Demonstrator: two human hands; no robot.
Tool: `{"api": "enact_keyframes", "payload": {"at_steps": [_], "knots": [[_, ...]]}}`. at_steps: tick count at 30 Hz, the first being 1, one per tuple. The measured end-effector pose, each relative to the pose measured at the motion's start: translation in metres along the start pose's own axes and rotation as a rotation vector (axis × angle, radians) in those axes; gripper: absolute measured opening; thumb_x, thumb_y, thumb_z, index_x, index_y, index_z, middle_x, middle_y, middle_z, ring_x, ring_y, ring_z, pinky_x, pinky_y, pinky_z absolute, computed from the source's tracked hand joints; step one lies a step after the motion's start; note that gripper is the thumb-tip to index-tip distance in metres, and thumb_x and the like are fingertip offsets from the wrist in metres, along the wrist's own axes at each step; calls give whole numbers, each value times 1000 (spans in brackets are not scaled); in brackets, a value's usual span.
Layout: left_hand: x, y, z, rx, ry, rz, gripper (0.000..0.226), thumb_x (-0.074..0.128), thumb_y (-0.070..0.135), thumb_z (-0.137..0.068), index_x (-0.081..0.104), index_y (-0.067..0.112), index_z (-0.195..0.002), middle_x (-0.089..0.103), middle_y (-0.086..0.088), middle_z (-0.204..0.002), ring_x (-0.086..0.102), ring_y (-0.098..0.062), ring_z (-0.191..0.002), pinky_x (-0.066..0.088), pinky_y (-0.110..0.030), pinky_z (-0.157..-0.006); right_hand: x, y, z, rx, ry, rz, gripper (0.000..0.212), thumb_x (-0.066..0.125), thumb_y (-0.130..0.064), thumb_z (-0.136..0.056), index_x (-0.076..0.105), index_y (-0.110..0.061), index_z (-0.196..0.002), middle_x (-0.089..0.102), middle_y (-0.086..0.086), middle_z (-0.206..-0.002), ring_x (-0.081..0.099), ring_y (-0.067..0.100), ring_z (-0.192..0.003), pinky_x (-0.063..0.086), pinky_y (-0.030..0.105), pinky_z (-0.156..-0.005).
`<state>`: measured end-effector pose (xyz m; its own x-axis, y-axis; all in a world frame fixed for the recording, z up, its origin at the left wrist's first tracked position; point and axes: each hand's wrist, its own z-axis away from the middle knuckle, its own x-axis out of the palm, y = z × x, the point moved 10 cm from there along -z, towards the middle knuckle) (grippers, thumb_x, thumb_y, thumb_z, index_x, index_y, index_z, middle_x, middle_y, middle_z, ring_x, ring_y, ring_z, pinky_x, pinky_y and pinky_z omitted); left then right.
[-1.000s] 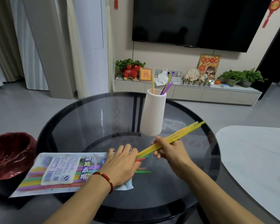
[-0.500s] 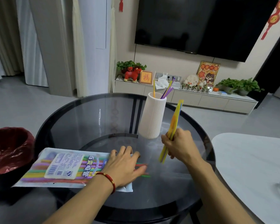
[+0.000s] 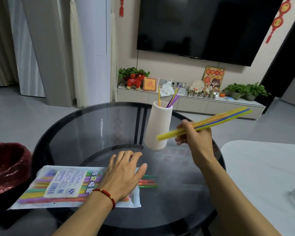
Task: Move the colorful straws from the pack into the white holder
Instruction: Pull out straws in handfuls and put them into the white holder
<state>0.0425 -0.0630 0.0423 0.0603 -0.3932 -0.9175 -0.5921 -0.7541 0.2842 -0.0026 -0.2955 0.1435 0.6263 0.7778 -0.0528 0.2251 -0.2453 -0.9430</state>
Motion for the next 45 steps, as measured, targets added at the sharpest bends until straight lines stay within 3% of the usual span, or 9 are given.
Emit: {"api": "enact_keyframes", "payload": {"at_steps": [6,11,17,22,27,31,35,39,45], "knots": [[-11,-4,1,-39,31,57,58,19,57,-96,36,29,-144,47,6,-138,38,-16,-128,33,-40,-108,17,-54,-44,-141,95,-45,29,68,-29,-89,78,-12,-68,76,13,-62,74,32,-52,64,39,-56],[-10,-1,-1,-46,29,100,54,23,53,-100,31,28,-147,44,5,-140,35,-15,-130,32,-38,-108,39,-87,-73,-284,175,229,35,61,-24,-97,70,-19,-63,68,-11,-44,70,6,-43,56,16,-46],[-7,-5,-1,-50,2,109,56,19,55,-100,27,29,-149,43,5,-142,33,-14,-132,31,-38,-109,73,-80,-100,-105,-18,461,33,64,-22,-95,76,6,-83,75,16,-61,77,25,-52,66,35,-57],[-6,-9,0,-76,-9,135,55,20,56,-100,24,33,-150,40,6,-143,33,-12,-133,30,-36,-110,79,-86,-106,12,-153,498,41,70,-39,-94,72,0,-81,76,16,-67,79,28,-64,68,43,-77],[-5,-12,3,-94,-23,153,54,24,56,-101,23,34,-150,39,4,-145,35,-14,-134,32,-37,-110,74,-106,-97,-134,-116,523,41,67,-42,-98,73,-2,-91,74,11,-65,75,23,-57,68,41,-72],[-3,-10,3,-72,-53,106,58,29,58,-98,24,33,-149,39,2,-145,35,-17,-133,33,-40,-109,65,-122,-87,-301,-11,544,34,61,-31,-102,70,-1,-116,75,11,-99,73,23,-74,65,37,-72],[8,-17,9,-45,-204,1,86,29,80,-76,26,33,-148,36,-1,-148,31,-23,-136,31,-50,-112,40,-137,-52,-539,155,497,24,58,-21,-100,76,-6,-104,74,5,-98,64,14,-87,54,27,-78],[23,-22,20,10,-374,-65,123,40,98,-55,9,33,-155,20,1,-160,11,-22,-149,4,-64,-118,51,-75,-13,-396,-165,454,21,61,-20,-98,76,-9,-90,73,-1,-78,65,11,-64,58,28,-58],[35,-24,32,72,-477,-128,140,50,96,-47,-19,35,-152,11,2,-163,3,-21,-151,-8,-68,-116,101,70,91,-203,-844,866,35,63,-43,-98,71,-18,-121,72,1,-114,65,17,-102,56,42,-92]]}}
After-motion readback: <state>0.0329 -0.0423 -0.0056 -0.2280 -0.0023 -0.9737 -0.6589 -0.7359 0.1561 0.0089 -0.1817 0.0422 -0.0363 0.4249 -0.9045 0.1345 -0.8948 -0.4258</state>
